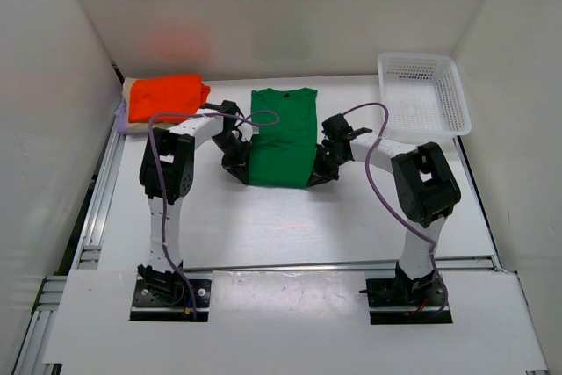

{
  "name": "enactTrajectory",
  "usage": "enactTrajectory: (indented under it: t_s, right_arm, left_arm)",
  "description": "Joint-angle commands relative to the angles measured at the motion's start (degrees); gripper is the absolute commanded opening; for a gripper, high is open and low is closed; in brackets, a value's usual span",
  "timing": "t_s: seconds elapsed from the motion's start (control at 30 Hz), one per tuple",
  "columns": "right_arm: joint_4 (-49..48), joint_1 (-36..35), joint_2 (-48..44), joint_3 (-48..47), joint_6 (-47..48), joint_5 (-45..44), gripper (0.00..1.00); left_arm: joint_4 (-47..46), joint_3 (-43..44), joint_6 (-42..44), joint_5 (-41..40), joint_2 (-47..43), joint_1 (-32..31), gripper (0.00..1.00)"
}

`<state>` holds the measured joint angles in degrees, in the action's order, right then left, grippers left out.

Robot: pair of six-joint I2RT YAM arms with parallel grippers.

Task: Fold and stack the t-shirts

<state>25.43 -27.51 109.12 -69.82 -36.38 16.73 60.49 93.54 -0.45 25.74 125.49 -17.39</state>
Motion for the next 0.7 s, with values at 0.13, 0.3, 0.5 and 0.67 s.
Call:
enactTrajectory:
  t_s: [0.13, 0.3, 0.5, 0.67]
  right_arm:
    - [-0.3, 0.35, -4.6, 1.17, -0.27, 1.9, 0.0]
    - [3.74, -2.1, -15.04, 6.96, 0.96, -1.43, 0.0]
    - [9.54, -9.65, -31.82, 13.48, -1.05, -6.79, 0.0]
    - [14.11, -17.57, -45.47, 18.13, -9.04, -13.12, 0.0]
  left_arm:
    - [-0.99, -4.4, 0.45, -3.22, -9.0, -0.28, 0.1]
    - [3.13, -12.49, 0.45, -11.83, -19.57, -3.08, 0.1]
    - [12.71, -20.41, 0.45, -23.18, -33.89, -9.23, 0.1]
    - [20.36, -21.46, 0.45, -25.11, -41.98, -12.31, 0.1]
